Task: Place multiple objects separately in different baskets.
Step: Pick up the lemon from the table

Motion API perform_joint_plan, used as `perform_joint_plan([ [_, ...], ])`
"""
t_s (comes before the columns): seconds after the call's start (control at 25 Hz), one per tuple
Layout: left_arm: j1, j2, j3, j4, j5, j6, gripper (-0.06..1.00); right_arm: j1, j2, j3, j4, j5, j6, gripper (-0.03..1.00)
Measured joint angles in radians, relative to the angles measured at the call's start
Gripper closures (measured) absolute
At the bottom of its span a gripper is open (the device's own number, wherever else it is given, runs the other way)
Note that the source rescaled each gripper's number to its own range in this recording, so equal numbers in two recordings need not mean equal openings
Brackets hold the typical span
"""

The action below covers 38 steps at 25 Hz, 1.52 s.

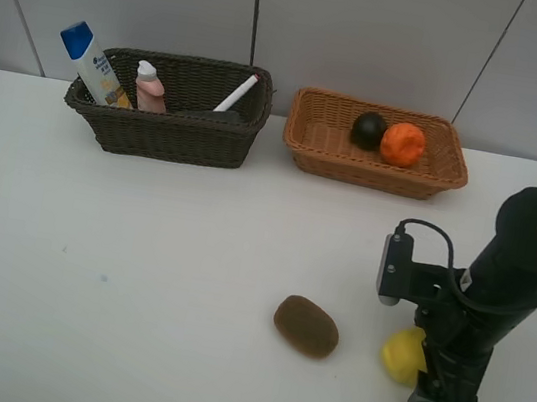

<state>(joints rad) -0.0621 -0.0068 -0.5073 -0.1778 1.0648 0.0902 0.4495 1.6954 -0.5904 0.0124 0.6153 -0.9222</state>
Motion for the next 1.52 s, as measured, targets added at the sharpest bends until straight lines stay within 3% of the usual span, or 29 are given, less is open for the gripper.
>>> perform_joint_plan([
  [0.52,0.000,0.000,0.000,0.000,0.000,0.000,-0.06,0.000,0.029,0.000,-0.006,-0.061,-0.003,-0.02],
  [0.6,0.000,0.000,0.000,0.000,0.000,0.000,-0.06,0.000,0.029,0.000,-0.006,-0.062,-0.003,0.07],
  [0.64,0.000,0.000,0.000,0.000,0.000,0.000,-0.06,0.000,0.029,0.000,-0.006,-0.062,-0.003,0.18],
  [0.72,0.000,0.000,0.000,0.000,0.000,0.000,-0.06,0.000,0.029,0.000,-0.006,-0.062,-0.003,0.54],
  [0.76,0.000,0.000,0.000,0.000,0.000,0.000,-0.06,0.000,0.030,0.000,-0.006,-0.062,-0.003,0.66],
  [1.28,0.000,0.000,0.000,0.000,0.000,0.000,-0.06,0.000,0.031,-0.005,-0.005,-0.047,0.011,0.65],
  [1.52,0.000,0.000,0.000,0.000,0.000,0.000,-0.06,0.000,0.031,-0.111,0.010,0.058,0.081,0.65],
])
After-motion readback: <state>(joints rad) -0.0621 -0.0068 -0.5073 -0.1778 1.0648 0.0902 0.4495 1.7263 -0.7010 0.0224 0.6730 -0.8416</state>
